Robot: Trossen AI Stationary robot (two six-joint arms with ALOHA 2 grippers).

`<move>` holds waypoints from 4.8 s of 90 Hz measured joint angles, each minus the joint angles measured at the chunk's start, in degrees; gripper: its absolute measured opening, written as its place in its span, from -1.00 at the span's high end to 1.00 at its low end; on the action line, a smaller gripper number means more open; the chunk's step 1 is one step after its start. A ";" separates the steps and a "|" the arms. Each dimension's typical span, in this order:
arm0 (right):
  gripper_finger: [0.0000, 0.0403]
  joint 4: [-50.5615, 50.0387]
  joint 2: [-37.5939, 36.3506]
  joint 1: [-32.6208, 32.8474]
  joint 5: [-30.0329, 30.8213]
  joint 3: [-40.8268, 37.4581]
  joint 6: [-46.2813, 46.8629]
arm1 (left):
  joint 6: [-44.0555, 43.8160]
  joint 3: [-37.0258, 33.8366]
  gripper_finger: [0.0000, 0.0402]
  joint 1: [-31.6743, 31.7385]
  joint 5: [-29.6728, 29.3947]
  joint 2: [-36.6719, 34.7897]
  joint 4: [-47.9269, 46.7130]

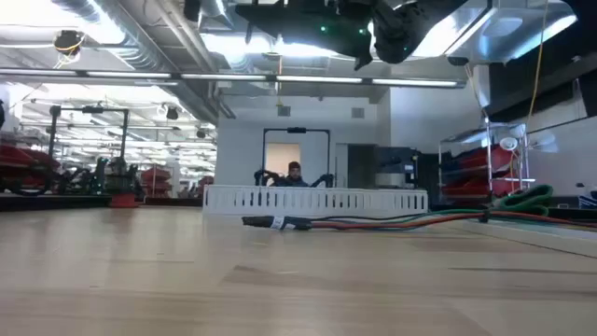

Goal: Ziptie cables
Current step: Wrap the black zip-tie around the cable wires

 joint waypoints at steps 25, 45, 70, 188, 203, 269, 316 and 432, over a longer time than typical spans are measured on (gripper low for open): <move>1.00 0.11 0.00 0.37 0.04 0.00 -1.19 | 0.34 0.00 1.00 0.00 -0.69 -0.01 -0.05; 1.00 -0.80 -1.77 1.23 1.66 -0.03 -4.58 | -0.64 0.00 1.00 0.00 -0.69 -0.33 -3.30; 1.00 -5.61 -3.80 1.10 4.09 0.02 -7.14 | 3.52 0.00 1.00 -1.75 -0.69 -2.91 0.09; 1.00 -40.41 -3.48 1.11 7.66 -4.92 22.98 | 10.64 -0.02 1.00 -4.63 1.23 -6.64 -25.88; 0.83 -40.16 -2.94 0.93 11.38 -4.88 30.40 | 12.17 -0.02 1.00 -4.64 1.25 -6.25 -26.00; 0.16 -42.62 -14.27 2.46 -10.43 -6.21 41.92 | 22.25 -0.02 1.00 -4.64 -3.22 -6.34 -20.93; 0.16 -9.03 -13.34 6.48 -0.25 -18.43 70.47 | 42.03 0.00 1.00 -4.65 0.66 -5.99 -3.30; 0.16 -3.25 -9.29 5.11 0.76 -18.36 98.41 | 67.70 0.00 1.00 -6.51 9.93 -3.62 2.54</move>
